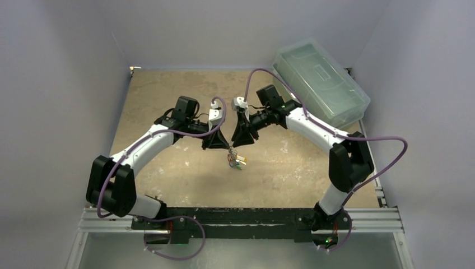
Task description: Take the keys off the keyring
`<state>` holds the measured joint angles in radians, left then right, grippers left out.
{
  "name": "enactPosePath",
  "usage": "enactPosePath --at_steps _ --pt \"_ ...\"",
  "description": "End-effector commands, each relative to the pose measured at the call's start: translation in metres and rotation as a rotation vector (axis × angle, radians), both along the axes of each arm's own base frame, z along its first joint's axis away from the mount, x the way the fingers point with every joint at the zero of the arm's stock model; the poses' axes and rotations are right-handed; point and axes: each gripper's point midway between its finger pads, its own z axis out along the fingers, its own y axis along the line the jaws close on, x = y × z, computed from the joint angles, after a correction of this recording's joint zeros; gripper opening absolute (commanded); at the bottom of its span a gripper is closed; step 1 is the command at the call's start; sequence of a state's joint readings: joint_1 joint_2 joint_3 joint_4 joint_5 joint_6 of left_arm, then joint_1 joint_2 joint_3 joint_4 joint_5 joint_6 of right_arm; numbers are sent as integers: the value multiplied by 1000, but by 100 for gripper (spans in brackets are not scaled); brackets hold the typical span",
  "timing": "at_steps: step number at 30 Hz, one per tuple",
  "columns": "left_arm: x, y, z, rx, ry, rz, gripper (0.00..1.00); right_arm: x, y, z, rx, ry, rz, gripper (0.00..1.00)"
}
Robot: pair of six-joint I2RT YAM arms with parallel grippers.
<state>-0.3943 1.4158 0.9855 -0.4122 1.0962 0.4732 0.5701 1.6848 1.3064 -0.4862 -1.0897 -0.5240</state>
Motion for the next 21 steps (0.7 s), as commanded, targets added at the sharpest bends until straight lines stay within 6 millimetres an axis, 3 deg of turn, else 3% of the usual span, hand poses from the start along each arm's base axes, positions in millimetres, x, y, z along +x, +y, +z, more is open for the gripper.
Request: enactPosePath --at_steps 1,21 --pt "-2 -5 10 -19 -21 -54 0 5 0 7 -25 -15 25 37" --pt "3 -6 6 1 -30 -45 0 2 2 8 -62 74 74 38"
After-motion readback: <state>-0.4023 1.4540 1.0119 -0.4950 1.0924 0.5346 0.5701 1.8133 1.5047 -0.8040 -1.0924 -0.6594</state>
